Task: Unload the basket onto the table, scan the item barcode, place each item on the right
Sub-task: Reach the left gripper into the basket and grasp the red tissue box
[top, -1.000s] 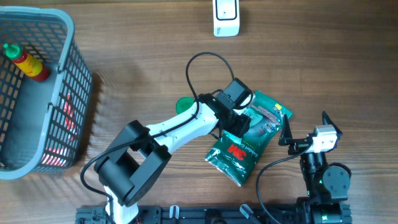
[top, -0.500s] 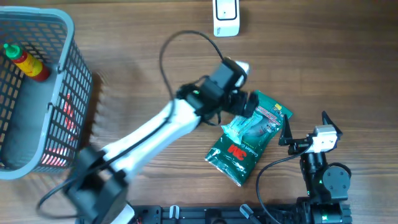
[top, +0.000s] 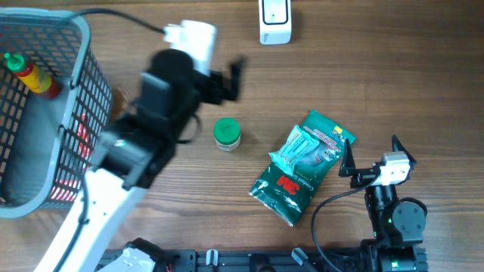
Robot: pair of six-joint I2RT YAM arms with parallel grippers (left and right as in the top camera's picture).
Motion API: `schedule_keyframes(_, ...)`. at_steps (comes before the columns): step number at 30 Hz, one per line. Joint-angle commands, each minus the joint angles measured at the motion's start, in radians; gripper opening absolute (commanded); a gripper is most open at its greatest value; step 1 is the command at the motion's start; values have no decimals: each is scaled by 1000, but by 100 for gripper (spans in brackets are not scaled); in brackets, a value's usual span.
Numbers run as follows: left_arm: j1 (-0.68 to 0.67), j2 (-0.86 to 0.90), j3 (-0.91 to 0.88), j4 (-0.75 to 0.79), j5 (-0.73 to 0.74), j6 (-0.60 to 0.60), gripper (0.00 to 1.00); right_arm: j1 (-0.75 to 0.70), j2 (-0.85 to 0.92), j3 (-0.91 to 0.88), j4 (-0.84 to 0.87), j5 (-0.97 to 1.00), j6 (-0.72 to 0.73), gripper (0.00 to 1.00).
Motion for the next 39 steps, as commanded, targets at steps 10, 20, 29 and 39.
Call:
schedule_keyframes(10,853,-79,10,-176,102,-467,100,3,-6,-1,3,-6,-8,100)
schedule_keyframes(20,1194,181,10,-459,261,-609,100,3,-6,-1,3,-6,-8,100)
schedule_keyframes(29,1197,491,10,-555,243,-607,100,3,-6,-1,3,-6,-8,100)
schedule_keyframes(39,1198,672,10,-636,151,-666,100,3,-6,-1,3,-6,-8,100)
